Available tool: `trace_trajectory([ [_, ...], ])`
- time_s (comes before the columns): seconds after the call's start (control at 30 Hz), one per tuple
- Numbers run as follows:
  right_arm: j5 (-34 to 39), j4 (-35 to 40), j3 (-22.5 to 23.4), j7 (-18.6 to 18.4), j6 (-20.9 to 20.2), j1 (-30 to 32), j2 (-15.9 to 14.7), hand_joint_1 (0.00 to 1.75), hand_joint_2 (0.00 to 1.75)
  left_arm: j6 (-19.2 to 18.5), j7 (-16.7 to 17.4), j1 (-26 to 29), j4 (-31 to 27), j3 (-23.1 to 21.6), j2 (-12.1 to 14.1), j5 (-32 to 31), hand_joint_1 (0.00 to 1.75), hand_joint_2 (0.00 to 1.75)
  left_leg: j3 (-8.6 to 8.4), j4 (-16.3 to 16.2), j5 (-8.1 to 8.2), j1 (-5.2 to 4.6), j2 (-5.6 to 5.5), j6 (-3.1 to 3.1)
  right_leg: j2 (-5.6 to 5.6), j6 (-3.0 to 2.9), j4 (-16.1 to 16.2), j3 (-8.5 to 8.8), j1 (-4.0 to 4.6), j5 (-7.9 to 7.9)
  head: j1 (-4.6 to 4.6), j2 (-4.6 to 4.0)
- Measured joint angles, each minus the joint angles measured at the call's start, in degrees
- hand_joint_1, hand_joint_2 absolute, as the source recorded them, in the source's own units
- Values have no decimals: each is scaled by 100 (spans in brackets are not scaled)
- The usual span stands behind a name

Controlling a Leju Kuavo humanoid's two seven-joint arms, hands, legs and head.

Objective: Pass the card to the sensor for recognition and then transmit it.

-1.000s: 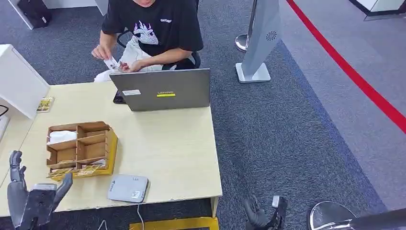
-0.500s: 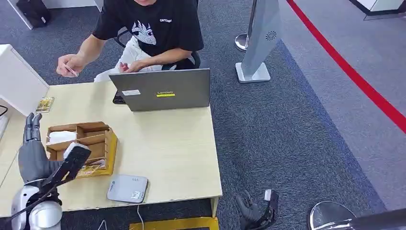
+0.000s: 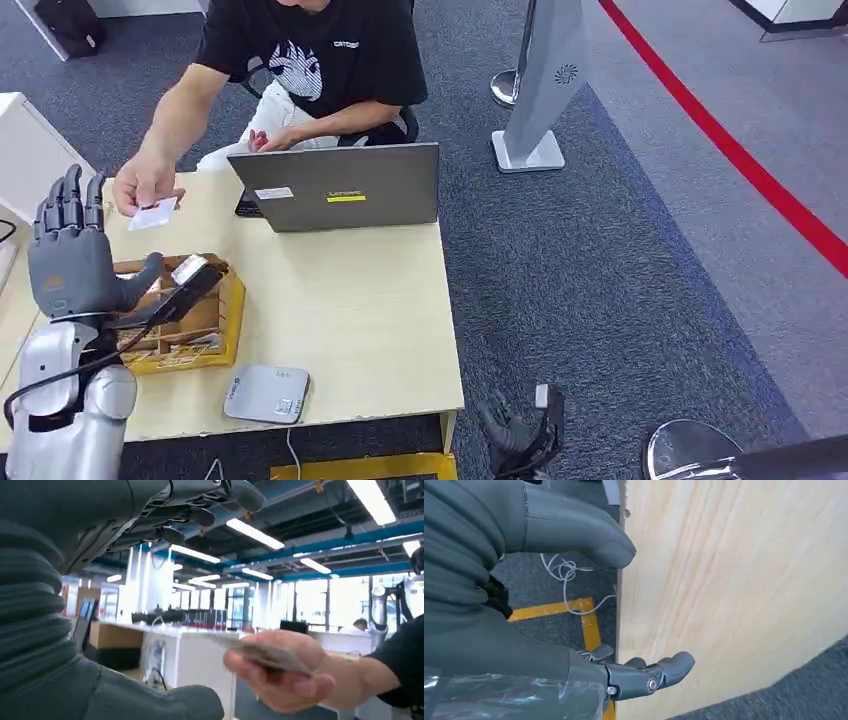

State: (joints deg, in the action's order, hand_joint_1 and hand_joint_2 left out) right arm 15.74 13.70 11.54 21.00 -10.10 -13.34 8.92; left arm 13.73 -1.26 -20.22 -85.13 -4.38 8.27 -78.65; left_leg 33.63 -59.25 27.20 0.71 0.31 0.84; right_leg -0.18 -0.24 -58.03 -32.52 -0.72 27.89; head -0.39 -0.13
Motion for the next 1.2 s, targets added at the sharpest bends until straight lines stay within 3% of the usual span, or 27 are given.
trace_trajectory([
  [0.1,-76,-2,0,-55,-17,-30,22,0,175,155,254,-170,94,-295,238,-372,0,175,0,0,0,0,0,1,1,0,0,0,0,0,2,0],
  [0.13,-96,-4,0,-74,-17,-39,28,0,175,207,327,-227,124,-400,327,-497,80,175,0,0,-1,0,0,1,1,0,-1,0,0,0,4,0],
  [0.17,-125,-7,0,-85,-20,-50,33,0,175,256,400,-276,151,-468,387,-601,80,175,0,0,-1,0,0,1,1,0,-1,0,0,0,2,0],
  [0.2,-155,-9,0,-101,-17,-57,44,0,175,308,496,-309,184,-535,448,-730,175,175,0,0,-1,0,1,1,2,0,-1,0,0,0,0,0],
  [0.33,-258,-11,0,-111,-20,-67,55,0,175,433,601,-339,273,-658,570,-1090,175,175,1,0,-1,0,1,1,4,0,-1,-1,0,0,2,0],
  [0.7,-229,-20,42,-103,-107,-66,61,0,175,546,585,-322,400,-686,675,-1112,175,175,4,0,0,0,0,1,4,0,-1,-1,0,0,2,0],
  [0.77,-194,-22,88,-81,-125,-62,61,0,175,677,425,-206,320,-679,636,-1112,175,175,3,0,1,-2,2,1,4,0,0,-1,-1,0,0,0],
  [0.83,-151,-22,153,-39,-133,-42,61,0,175,837,156,77,84,-605,495,-1110,175,175,4,0,1,-2,1,0,3,1,1,-1,-2,1,4,0],
  [0.97,-79,-24,289,116,-146,0,61,0,175,1106,-407,766,-530,-496,-45,-1064,175,175,10,1,8,-7,3,-5,4,4,5,-1,-2,3,17,0],
  [1.1,53,-22,481,273,-157,137,50,0,175,1475,-840,1915,-1165,-480,-681,-906,175,175,3,0,28,-11,23,-23,21,11,15,-1,-7,8,20,0],
  [1.2,166,-20,649,350,-210,211,46,0,175,1495,-1099,2477,-1310,-489,-1051,-574,175,175,3,0,29,-12,21,-25,21,11,17,-2,-7,9,22,0],
])
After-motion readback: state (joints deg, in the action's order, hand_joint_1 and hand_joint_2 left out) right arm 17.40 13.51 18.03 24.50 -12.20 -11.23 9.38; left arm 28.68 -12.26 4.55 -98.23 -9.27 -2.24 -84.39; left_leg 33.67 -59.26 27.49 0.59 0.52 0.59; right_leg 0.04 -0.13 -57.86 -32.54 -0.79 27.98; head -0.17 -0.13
